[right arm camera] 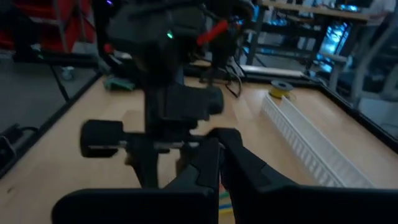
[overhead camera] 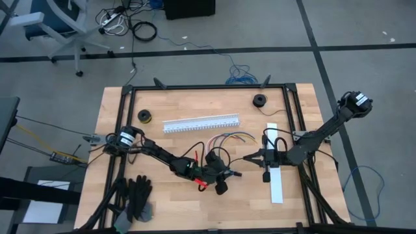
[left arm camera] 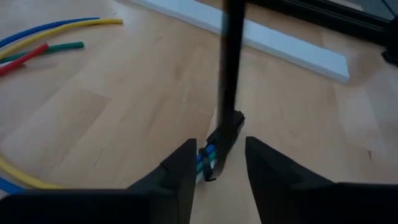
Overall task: Ziptie cables
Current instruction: Insert black zip tie on the cable wire
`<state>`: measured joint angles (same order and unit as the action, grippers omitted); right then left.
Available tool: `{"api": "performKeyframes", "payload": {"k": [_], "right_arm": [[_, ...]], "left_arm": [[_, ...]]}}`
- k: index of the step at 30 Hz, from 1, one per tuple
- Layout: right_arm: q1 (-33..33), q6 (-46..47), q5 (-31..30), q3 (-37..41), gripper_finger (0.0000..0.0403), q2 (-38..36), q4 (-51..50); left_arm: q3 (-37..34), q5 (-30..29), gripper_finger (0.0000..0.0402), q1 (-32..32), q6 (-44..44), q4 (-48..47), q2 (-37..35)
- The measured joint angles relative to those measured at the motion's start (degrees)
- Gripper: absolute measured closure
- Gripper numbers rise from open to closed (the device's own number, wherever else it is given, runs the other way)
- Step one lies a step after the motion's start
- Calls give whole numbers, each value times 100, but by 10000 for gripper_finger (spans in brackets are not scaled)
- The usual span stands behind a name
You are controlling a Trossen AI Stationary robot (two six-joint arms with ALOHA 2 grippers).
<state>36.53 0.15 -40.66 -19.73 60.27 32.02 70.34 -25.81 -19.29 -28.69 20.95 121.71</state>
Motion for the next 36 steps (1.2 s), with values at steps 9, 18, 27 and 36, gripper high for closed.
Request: {"api": "performKeyframes", "payload": {"k": [9,18,27,36], "right_arm": [[0,993,-35,2,335,3,-1280],[0,1952,370,7,285,5,-2317],[-11,2635,1228,9,282,934,-1915],[-76,2561,1490,11,284,2673,33]], "left_arm": [[5,40,284,0,4,2,-2],[11,102,284,0,4,-405,-194],[14,192,284,-33,542,-584,-461],[14,495,284,-145,710,-484,-461]]}}
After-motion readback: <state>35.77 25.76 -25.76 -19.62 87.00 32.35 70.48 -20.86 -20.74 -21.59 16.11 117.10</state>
